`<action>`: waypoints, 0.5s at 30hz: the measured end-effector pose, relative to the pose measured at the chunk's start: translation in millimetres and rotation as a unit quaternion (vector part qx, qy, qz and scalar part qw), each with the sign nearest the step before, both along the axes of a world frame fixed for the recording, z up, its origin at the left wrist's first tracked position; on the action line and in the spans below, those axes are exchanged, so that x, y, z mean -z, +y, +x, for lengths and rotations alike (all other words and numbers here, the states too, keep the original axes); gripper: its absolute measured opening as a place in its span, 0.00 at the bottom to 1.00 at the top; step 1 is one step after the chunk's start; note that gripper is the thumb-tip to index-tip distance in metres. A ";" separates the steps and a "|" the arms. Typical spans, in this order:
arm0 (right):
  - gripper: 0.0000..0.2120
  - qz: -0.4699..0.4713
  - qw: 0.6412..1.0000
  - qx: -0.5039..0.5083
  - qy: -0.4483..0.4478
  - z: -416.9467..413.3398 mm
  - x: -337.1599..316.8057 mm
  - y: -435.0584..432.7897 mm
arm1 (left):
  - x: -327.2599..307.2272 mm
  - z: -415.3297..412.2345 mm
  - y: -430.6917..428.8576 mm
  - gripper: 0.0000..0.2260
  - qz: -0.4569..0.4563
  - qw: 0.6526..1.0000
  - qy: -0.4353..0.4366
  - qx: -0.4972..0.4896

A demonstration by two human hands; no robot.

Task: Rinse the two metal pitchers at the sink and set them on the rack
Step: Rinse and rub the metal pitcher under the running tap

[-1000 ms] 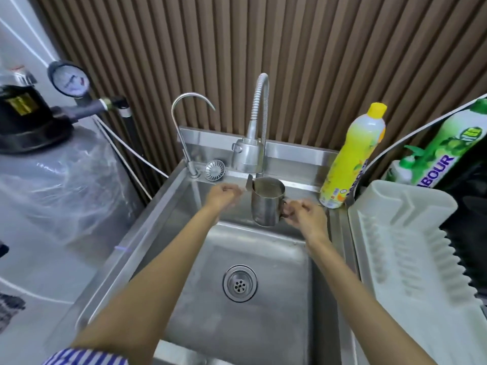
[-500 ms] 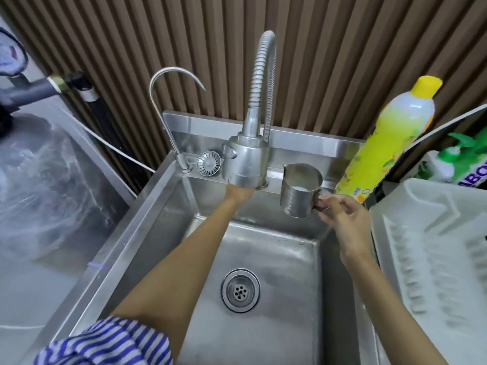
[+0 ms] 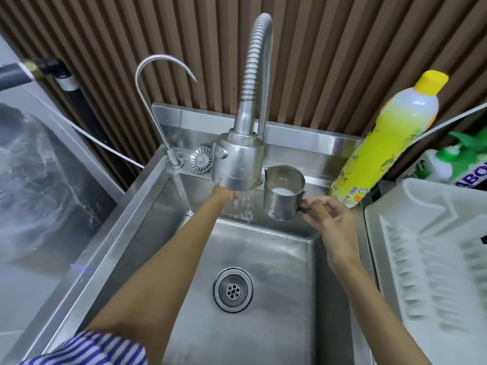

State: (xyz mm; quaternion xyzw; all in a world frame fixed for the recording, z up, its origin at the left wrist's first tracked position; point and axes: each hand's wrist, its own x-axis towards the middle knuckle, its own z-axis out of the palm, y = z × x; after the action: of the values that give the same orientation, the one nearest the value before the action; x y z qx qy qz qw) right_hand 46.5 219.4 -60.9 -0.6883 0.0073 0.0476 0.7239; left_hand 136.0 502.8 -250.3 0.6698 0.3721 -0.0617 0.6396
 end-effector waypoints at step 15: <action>0.06 0.042 0.982 -0.184 0.025 -55.9 -32.2 24.0 | -237.3 -212.0 -114.3 0.32 0.156 0.949 -0.270 0.037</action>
State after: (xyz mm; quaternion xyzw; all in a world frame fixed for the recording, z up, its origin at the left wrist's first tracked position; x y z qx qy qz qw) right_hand -9.4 243.5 -28.7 -0.6453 -0.1029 0.1976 0.7307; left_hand -76.0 388.6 -13.0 0.7662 0.1653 0.1565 0.6010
